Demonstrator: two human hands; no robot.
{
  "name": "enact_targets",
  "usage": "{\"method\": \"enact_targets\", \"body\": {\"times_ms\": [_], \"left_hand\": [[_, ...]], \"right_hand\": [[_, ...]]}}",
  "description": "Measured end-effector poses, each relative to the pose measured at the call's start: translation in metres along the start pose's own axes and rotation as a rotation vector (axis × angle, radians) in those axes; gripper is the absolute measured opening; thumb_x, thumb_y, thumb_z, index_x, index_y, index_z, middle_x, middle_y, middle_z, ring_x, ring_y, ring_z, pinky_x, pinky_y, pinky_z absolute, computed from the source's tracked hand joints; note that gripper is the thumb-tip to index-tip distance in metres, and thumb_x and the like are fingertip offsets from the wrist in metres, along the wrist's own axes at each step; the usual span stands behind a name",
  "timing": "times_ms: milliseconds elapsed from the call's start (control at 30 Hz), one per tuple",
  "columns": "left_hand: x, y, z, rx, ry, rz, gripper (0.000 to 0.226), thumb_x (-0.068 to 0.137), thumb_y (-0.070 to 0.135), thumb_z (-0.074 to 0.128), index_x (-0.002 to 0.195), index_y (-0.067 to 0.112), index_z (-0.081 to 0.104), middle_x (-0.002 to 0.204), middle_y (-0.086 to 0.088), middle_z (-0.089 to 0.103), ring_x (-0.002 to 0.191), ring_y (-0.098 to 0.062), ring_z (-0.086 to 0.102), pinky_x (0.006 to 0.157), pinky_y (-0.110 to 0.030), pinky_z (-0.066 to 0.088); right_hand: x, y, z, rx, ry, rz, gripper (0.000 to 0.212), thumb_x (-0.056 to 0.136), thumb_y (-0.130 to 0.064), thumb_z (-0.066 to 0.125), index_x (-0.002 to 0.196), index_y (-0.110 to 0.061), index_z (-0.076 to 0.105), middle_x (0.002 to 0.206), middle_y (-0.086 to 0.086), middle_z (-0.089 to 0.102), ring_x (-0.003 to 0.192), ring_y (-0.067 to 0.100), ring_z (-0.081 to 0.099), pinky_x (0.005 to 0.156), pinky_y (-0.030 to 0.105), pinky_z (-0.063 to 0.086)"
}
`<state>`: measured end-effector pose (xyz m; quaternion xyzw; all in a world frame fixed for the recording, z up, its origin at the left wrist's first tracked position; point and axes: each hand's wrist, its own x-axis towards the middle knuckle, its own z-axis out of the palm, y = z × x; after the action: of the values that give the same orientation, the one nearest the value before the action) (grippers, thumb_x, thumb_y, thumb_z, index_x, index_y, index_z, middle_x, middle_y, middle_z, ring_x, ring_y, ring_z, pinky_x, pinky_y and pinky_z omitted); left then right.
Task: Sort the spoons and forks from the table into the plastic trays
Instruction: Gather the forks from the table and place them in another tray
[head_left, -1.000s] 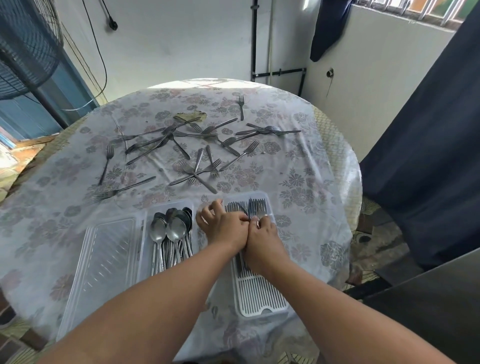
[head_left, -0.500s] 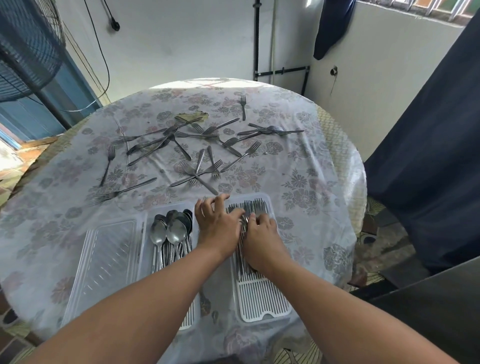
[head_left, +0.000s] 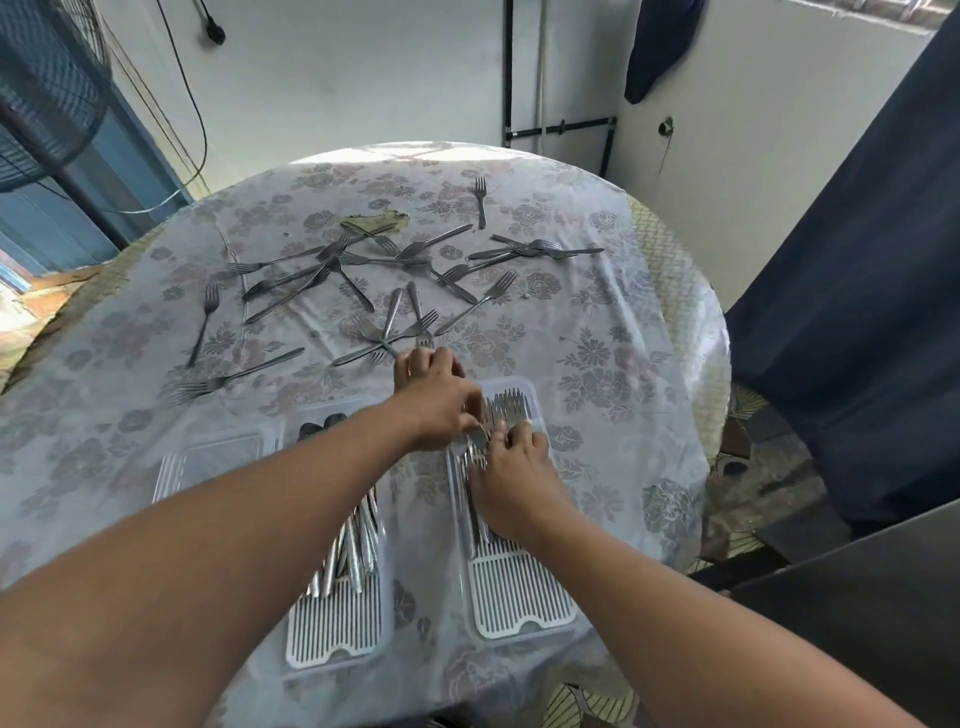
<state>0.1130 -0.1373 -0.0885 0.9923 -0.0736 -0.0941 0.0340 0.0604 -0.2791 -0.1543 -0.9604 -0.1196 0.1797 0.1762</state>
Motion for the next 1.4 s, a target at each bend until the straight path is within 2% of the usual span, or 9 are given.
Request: {"method": "enact_targets", "body": {"times_ms": [233,367,467,600,733,900,1033,1200,1400], "left_hand": [[-0.002,0.011,0.017,0.167,0.224,-0.032,0.029,0.092,0.046,0.065,0.115,0.029,0.06,0.127,-0.007,0.041,0.121,-0.031,0.033,0.111,-0.047,0.02],[-0.023,0.018,0.045,0.198,0.19,-0.008,0.028,0.098,0.048,0.052,0.108,0.033,0.073,0.127,-0.003,0.045,0.122,-0.031,0.032,0.112,-0.047,0.017],[-0.03,0.016,0.048,0.176,0.063,-0.046,0.038,0.099,0.056,0.043,0.119,0.041,0.072,0.139,-0.005,0.039,0.13,-0.035,0.023,0.119,-0.054,0.003],[-0.031,0.015,0.038,0.285,-0.085,-0.025,0.052,0.098,0.061,0.033,0.143,0.043,0.052,0.157,-0.013,0.024,0.146,-0.041,0.009,0.115,-0.062,-0.019],[-0.036,0.018,0.036,0.27,-0.001,0.02,0.045,0.097,0.05,0.042,0.136,0.032,0.058,0.149,-0.005,0.039,0.145,-0.036,0.017,0.117,-0.062,-0.017],[-0.045,0.024,0.039,0.267,-0.036,0.05,0.039,0.099,0.038,0.042,0.132,0.031,0.062,0.129,0.005,0.059,0.143,-0.035,0.021,0.114,-0.065,-0.022],[-0.043,0.025,0.029,0.443,-0.088,0.094,0.037,0.1,0.039,0.041,0.122,0.028,0.069,0.121,0.008,0.065,0.14,-0.031,0.03,0.101,-0.062,-0.036],[-0.046,0.021,0.033,0.442,-0.073,0.089,0.038,0.102,0.037,0.039,0.128,0.024,0.065,0.126,0.004,0.062,0.142,-0.032,0.029,0.107,-0.063,-0.031],[-0.043,0.021,0.038,0.374,-0.097,0.071,0.04,0.1,0.035,0.044,0.137,0.03,0.058,0.141,0.0,0.05,0.146,-0.035,0.018,0.102,-0.063,-0.037]], "right_hand": [[0.004,0.003,0.007,0.007,0.053,-0.04,0.076,0.1,-0.032,0.035,0.162,0.0,0.003,0.159,0.022,0.019,0.146,0.042,0.017,0.121,0.05,0.026],[0.006,0.009,0.012,-0.05,0.119,-0.095,0.051,0.092,-0.026,0.03,0.135,-0.006,0.047,0.133,0.016,0.046,0.124,0.036,0.036,0.102,0.047,0.044],[0.016,0.011,0.022,-0.15,0.087,-0.089,0.07,0.082,-0.035,0.013,0.129,-0.005,0.056,0.127,0.018,0.054,0.119,0.036,0.038,0.096,0.045,0.046],[0.022,0.01,0.029,-0.173,0.056,-0.039,0.084,0.082,-0.037,0.019,0.154,0.003,0.032,0.152,0.028,0.034,0.139,0.047,0.025,0.118,0.053,0.029],[0.023,0.011,0.029,-0.186,0.054,-0.076,0.09,0.085,-0.038,0.025,0.161,0.003,0.001,0.167,0.026,0.01,0.154,0.047,0.004,0.127,0.055,0.011],[0.014,0.009,0.013,-0.315,0.057,-0.23,0.077,0.085,-0.033,0.021,0.15,0.003,0.04,0.144,0.026,0.048,0.14,0.046,0.03,0.126,0.055,0.012],[0.035,0.013,0.032,-0.28,-0.02,-0.103,0.097,0.076,-0.048,0.021,0.158,0.002,0.024,0.157,0.029,0.031,0.149,0.049,0.014,0.125,0.057,0.012],[0.021,0.008,0.027,-0.19,0.016,-0.068,0.089,0.089,-0.04,0.025,0.161,0.003,-0.002,0.169,0.025,0.001,0.156,0.043,-0.01,0.128,0.053,0.002],[-0.001,0.0,0.002,-0.349,0.114,-0.215,0.056,0.096,-0.023,0.035,0.147,-0.002,0.044,0.147,0.021,0.044,0.13,0.039,0.031,0.111,0.047,0.027]]}}
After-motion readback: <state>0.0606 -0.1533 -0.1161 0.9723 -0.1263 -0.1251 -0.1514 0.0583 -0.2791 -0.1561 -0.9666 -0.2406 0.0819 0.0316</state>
